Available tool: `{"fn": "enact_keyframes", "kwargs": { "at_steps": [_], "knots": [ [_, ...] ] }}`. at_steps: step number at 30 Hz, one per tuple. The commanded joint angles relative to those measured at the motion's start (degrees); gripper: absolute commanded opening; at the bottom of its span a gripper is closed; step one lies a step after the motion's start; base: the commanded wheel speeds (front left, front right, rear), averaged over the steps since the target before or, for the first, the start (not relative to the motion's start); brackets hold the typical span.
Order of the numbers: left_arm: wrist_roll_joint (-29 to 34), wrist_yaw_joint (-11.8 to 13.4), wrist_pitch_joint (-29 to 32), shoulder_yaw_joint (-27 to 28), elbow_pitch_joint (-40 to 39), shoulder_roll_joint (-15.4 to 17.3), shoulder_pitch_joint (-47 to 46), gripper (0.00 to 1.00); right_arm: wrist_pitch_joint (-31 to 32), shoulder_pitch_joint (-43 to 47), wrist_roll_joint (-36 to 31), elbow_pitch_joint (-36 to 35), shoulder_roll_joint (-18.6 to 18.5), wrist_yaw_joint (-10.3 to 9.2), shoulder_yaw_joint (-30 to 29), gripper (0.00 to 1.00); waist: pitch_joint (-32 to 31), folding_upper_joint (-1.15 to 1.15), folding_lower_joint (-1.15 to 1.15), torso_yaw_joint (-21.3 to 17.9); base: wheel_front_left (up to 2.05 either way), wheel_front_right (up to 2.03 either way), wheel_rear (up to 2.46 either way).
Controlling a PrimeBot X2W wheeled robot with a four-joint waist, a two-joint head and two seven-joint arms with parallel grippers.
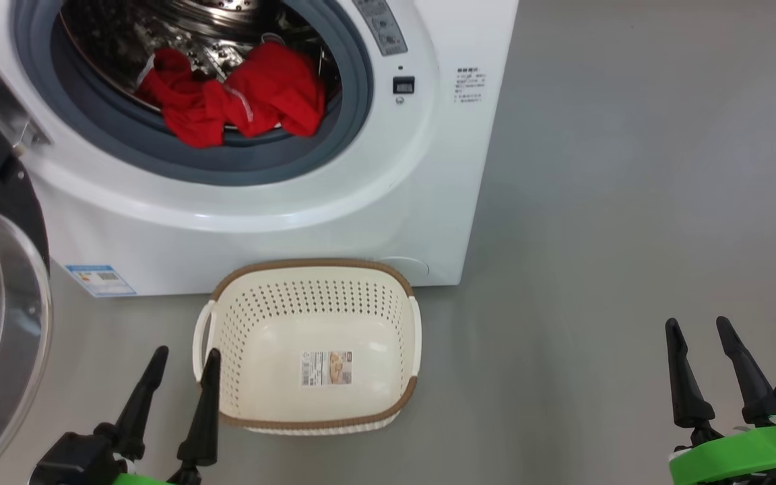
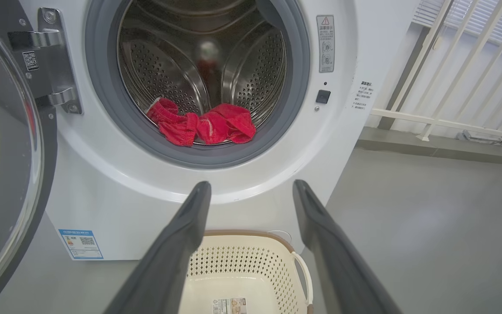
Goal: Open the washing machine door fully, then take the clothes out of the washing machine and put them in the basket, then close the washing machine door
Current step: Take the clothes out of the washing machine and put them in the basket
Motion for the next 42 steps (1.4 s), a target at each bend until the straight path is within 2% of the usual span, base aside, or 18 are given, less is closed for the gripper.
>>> {"fn": "enact_keyframes", "kwargs": {
  "at_steps": [1,9,25,35,42],
  "knots": [
    [-0.19,0.03,-0.28,1.82,-1.57,1.18,-1.93,1.0,-0.37,-1.57,-0.34,-1.55,-0.58,0.37,1.4,1.0,0.02,0.0,0.0,0.03,1.69,-1.7,0.01],
    [1.38,0.03,-0.28,3.46,0.3,0.29,-2.25,1.0,-0.37,-1.49,-0.34,-1.49,-0.54,0.37,1.33,1.0,-0.04,0.0,0.0,0.17,1.03,-1.03,0.0],
    [1.8,0.03,-0.28,1.62,3.37,0.08,-3.21,1.0,-0.37,-1.42,-0.3,-1.69,-0.44,0.37,1.74,1.0,0.91,0.0,0.0,0.64,0.04,-0.04,0.0],
    [2.9,0.03,-0.28,-1.77,9.29,0.9,-13.93,1.0,-0.37,-3.63,-0.5,-2.24,-0.15,0.37,2.28,1.0,5.89,0.0,0.0,0.24,0.0,0.0,0.0],
    [2.87,0.03,-0.28,-4.29,15.43,2.8,-27.71,1.0,-0.37,-6.62,-0.26,-2.65,0.86,0.37,3.1,1.0,11.61,0.0,0.0,-1.35,0.0,0.0,0.0]
  ]
}}
